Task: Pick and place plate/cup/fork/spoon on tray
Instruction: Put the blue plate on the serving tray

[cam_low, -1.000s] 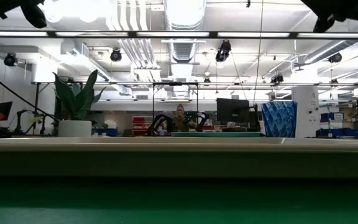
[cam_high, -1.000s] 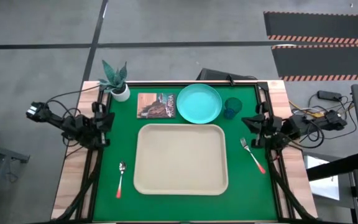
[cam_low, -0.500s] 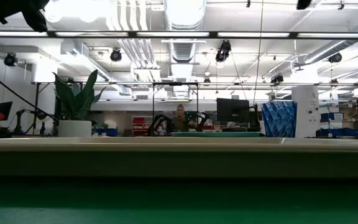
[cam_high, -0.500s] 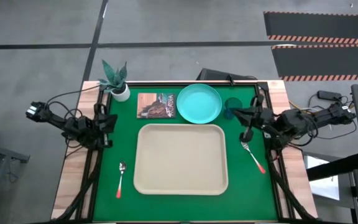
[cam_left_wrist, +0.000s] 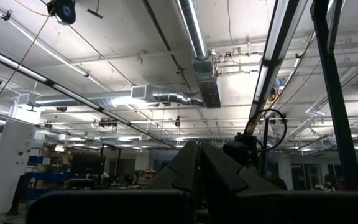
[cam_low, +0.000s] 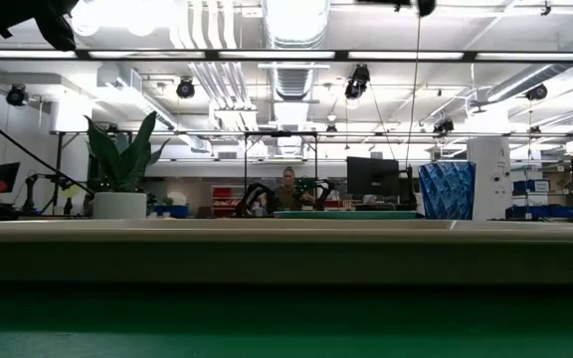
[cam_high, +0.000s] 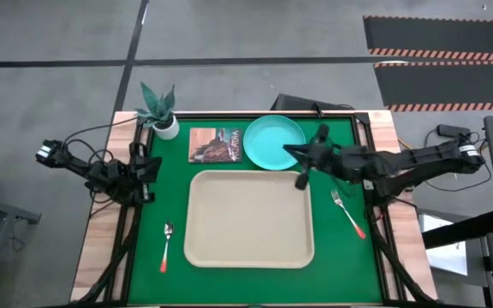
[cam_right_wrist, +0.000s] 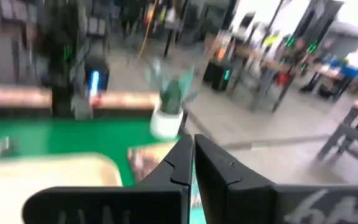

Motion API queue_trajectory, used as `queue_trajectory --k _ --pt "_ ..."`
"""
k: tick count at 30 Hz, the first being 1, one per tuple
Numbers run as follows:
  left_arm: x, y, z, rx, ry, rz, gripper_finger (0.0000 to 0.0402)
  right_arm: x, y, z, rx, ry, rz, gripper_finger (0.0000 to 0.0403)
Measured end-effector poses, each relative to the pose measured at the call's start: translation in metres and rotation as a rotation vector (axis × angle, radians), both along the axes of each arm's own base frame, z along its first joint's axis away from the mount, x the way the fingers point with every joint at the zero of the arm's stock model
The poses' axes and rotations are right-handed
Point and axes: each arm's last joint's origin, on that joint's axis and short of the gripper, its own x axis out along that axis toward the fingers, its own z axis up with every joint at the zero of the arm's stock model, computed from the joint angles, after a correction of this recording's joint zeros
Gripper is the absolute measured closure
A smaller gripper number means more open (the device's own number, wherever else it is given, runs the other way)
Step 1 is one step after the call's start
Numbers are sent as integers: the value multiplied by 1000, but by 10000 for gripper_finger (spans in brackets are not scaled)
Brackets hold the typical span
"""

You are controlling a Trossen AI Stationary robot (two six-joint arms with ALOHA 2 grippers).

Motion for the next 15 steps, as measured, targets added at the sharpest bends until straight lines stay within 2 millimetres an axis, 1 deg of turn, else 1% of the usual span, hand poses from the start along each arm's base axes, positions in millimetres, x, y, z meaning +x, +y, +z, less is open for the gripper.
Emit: queue_trajectory --k 1,3,6,11,13,15 --pt "0 0 0 0 0 0 398 5 -4 -1 9 32 -2 394" --pt "0 0 0 -1 0 0 398 14 -11 5 25 48 -3 394" --pt "-1 0 0 -2 -4 1 398 29 -23 8 55 99 9 394" --pt "-1 0 0 -3 -3 1 398 59 -41 3 101 231 63 394" --pt "-1 0 0 -3 -3 1 398 70 -47 5 107 258 68 394" --pt "-1 0 0 -4 -4 2 398 81 -53 2 109 312 67 394"
